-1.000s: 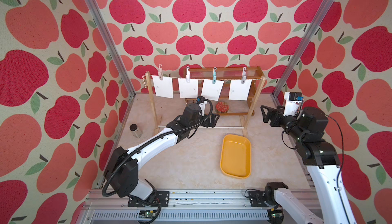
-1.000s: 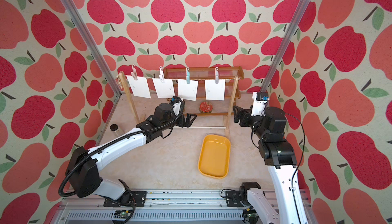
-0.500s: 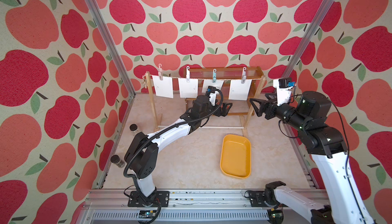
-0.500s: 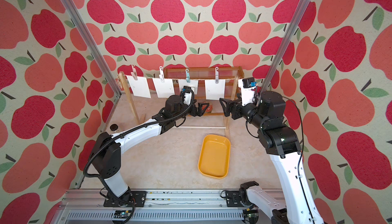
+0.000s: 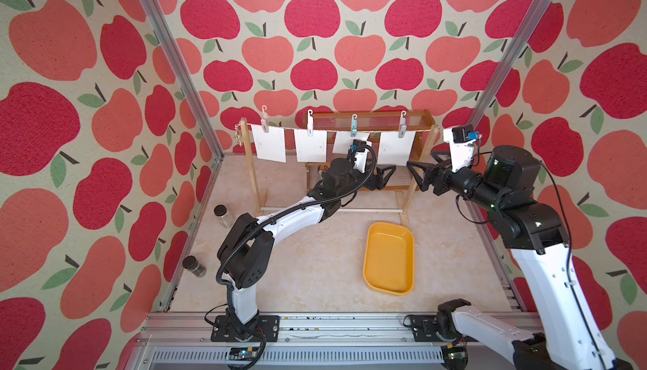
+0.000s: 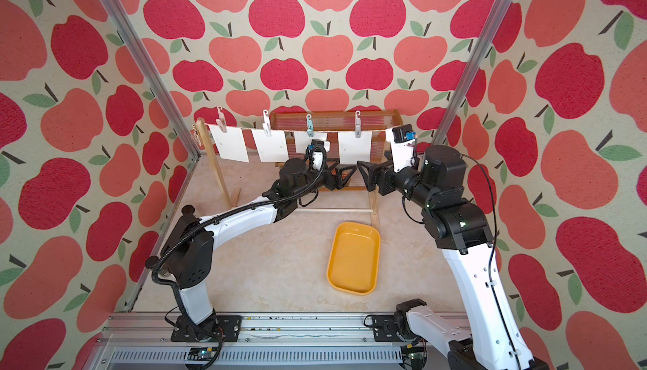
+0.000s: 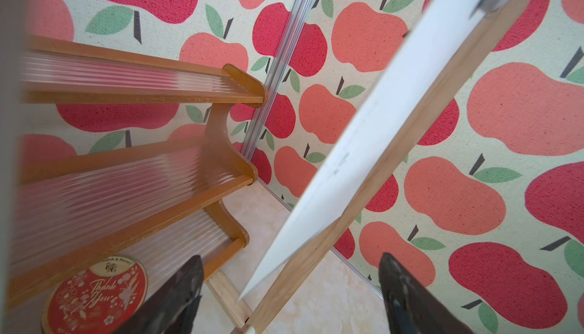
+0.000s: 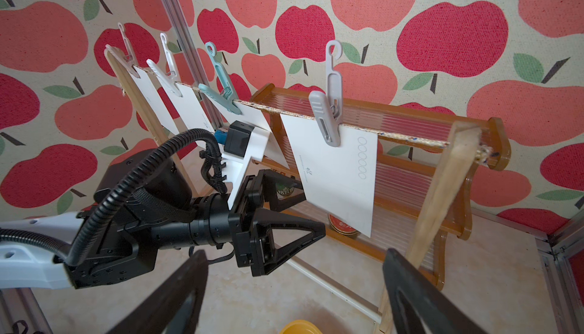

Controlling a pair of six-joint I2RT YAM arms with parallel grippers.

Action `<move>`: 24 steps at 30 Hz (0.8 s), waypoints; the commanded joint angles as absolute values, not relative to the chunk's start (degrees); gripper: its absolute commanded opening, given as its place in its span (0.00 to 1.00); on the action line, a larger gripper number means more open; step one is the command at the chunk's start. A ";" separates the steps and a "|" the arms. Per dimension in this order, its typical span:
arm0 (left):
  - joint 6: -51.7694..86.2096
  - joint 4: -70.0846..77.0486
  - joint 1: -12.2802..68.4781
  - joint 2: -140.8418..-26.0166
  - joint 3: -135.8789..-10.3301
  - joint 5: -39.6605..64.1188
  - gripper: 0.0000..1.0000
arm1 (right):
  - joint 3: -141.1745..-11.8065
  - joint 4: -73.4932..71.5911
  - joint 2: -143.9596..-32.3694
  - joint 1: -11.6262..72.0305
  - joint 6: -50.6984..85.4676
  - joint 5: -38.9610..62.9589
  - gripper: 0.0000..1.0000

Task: Remove the postcards from the strings
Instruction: Pinch the postcard on the clothesline.

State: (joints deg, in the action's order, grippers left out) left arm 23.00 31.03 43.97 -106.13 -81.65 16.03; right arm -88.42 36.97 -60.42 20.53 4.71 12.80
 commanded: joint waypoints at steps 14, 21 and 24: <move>24.65 30.57 44.15 -100.99 -80.06 19.92 0.11 | -90.58 36.23 -61.14 20.92 4.10 15.52 0.85; 26.08 29.09 43.27 -99.63 -79.89 22.67 0.00 | -95.76 38.65 -63.94 20.83 4.38 16.61 0.84; 26.63 29.20 43.16 -99.26 -79.71 23.49 0.00 | -96.35 38.72 -64.42 20.82 4.73 16.68 0.84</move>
State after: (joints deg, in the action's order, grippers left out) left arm 25.41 29.58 43.48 -101.10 -80.51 21.61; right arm -94.83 37.41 -63.99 20.53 4.51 15.62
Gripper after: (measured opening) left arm 0.047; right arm 0.839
